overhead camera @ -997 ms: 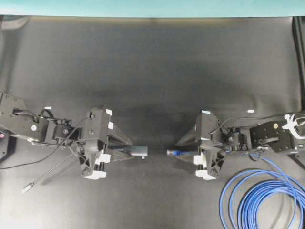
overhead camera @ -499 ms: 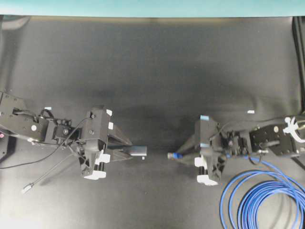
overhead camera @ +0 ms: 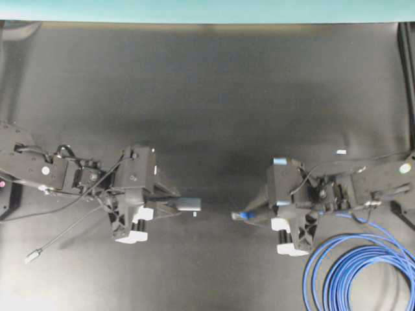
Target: Insert the LAN cable into the hub.
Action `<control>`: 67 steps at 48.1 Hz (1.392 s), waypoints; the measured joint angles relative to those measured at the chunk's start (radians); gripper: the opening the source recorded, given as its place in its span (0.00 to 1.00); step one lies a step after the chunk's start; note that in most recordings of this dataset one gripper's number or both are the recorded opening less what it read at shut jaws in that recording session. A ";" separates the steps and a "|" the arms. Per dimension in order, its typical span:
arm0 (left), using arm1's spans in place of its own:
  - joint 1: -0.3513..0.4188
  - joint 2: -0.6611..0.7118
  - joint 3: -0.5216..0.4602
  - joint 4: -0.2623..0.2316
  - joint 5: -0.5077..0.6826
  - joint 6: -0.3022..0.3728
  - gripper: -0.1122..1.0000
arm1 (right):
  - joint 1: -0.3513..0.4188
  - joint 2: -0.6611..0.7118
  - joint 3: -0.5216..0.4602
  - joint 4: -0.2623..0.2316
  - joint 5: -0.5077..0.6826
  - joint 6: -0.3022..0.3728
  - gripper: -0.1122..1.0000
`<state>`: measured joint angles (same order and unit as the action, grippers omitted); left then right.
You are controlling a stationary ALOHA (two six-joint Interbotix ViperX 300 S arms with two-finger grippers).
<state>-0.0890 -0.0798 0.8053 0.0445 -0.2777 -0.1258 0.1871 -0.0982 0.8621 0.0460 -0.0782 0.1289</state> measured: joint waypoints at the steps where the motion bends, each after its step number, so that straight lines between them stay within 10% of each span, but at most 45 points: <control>1: 0.000 -0.002 -0.003 -0.002 0.003 0.003 0.35 | -0.003 -0.002 -0.003 0.000 0.003 0.000 0.22; 67: 0.003 0.005 -0.029 0.000 0.015 0.011 0.35 | -0.031 0.086 -0.143 -0.012 0.009 -0.014 0.22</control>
<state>-0.0859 -0.0752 0.7762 0.0445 -0.2623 -0.1150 0.1565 -0.0123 0.7194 0.0337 -0.0690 0.1150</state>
